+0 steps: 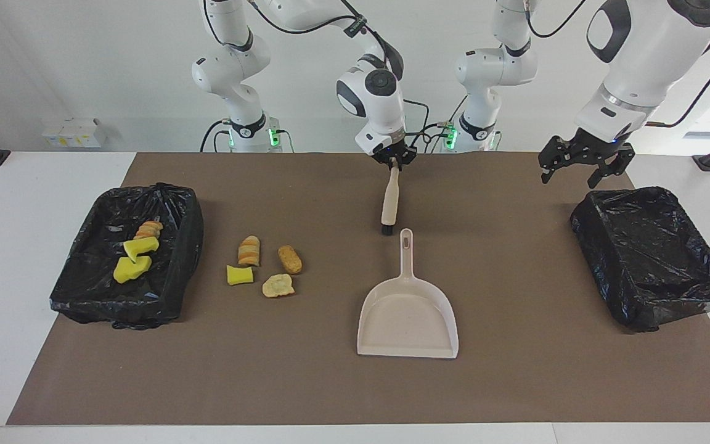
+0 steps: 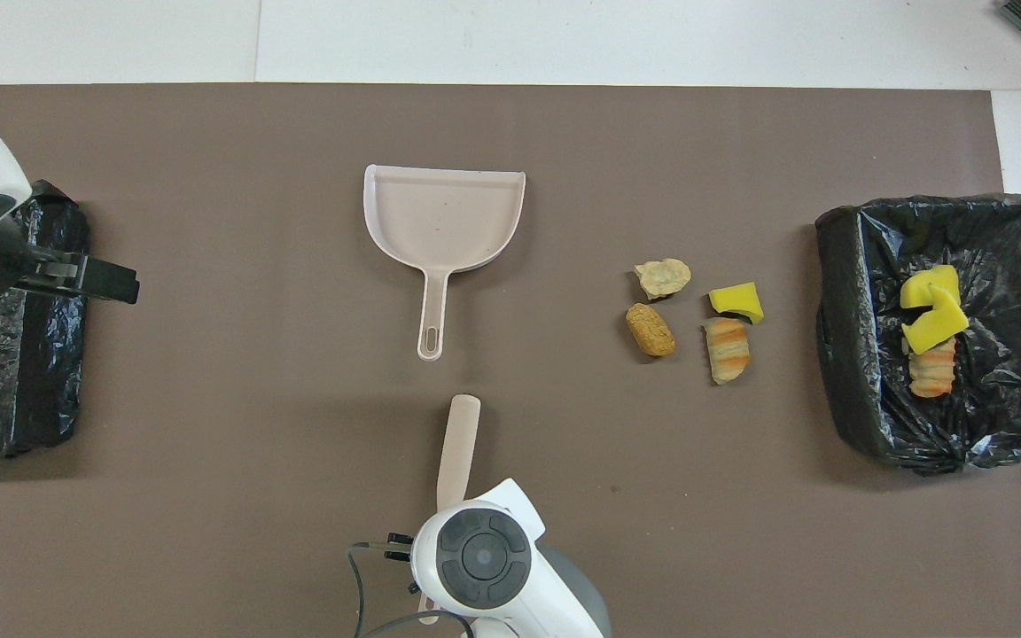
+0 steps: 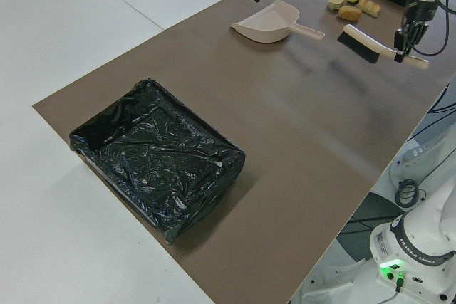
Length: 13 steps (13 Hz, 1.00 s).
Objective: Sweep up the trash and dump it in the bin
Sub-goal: 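Grasp the dustpan with the left gripper while the right gripper grasps the brush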
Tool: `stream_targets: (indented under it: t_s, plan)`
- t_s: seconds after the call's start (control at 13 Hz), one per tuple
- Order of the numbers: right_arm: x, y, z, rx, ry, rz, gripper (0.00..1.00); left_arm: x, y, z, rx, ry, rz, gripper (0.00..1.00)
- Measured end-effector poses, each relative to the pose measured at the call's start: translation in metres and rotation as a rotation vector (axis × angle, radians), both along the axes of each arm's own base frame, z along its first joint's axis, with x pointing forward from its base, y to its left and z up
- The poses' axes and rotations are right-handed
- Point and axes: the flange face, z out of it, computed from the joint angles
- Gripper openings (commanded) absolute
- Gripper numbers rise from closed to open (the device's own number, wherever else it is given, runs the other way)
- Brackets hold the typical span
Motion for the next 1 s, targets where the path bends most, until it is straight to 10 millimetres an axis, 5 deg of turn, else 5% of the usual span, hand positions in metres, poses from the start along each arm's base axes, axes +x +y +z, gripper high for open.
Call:
stream_targets:
  t_s: [0.15, 0.31, 0.61, 1.0]
  plan:
    - [0.013, -0.052, 0.038, -0.017, -0.011, 0.026, 0.00, 0.016, -0.035, -0.028, -0.011, -0.028, -0.055, 1.00]
    - [0.033, -0.106, 0.049, -0.091, -0.048, 0.084, 0.00, 0.029, -0.083, -0.064, -0.027, -0.052, -0.109, 1.00]
    - [0.088, -0.211, 0.017, -0.293, -0.072, 0.258, 0.00, 0.028, -0.181, -0.134, -0.064, -0.066, -0.087, 1.00]
    - [0.127, -0.288, -0.025, -0.470, -0.036, 0.335, 0.00, 0.011, -0.220, -0.188, -0.071, -0.049, -0.033, 1.00]
